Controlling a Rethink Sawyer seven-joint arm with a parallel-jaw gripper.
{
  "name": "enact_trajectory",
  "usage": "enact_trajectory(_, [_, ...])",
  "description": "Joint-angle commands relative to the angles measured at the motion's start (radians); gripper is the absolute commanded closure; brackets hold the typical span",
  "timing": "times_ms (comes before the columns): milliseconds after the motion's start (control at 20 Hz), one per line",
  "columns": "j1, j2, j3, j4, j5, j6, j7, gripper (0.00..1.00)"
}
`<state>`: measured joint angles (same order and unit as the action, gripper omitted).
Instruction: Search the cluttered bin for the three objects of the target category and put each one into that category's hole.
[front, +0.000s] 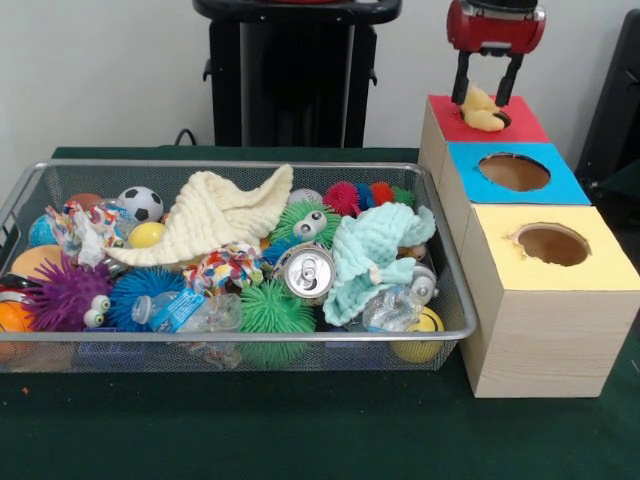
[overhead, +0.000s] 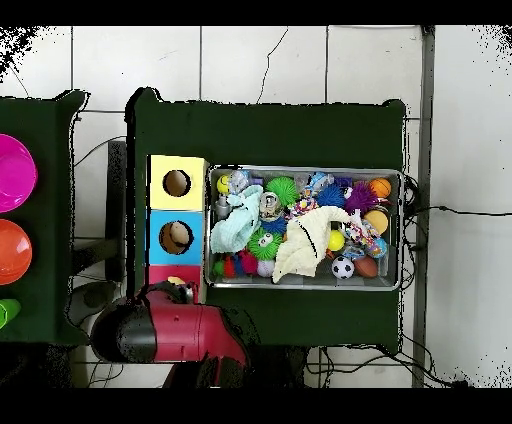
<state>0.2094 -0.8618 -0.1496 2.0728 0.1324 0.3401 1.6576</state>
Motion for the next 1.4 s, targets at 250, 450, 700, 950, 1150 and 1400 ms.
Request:
enact_trajectory(250, [-0.017, -0.051, 0.02, -0.072, 0.038, 0.154, 0.197, 0.0])
enact_trajectory(450, [-0.034, -0.059, 0.024, -0.053, 0.035, 0.151, 0.184, 0.0])
enact_trajectory(700, [-0.043, -0.043, 0.007, -0.059, 0.008, 0.133, 0.169, 0.0])
enact_trajectory(950, [-0.054, -0.041, 0.023, -0.021, 0.017, 0.099, 0.177, 0.0])
enact_trajectory(1150, [-0.044, -0.043, 0.021, -0.015, 0.019, 0.104, 0.19, 0.0])
enact_trajectory(1400, [-0.033, -0.044, 0.019, -0.011, 0.021, 0.104, 0.2, 1.0])
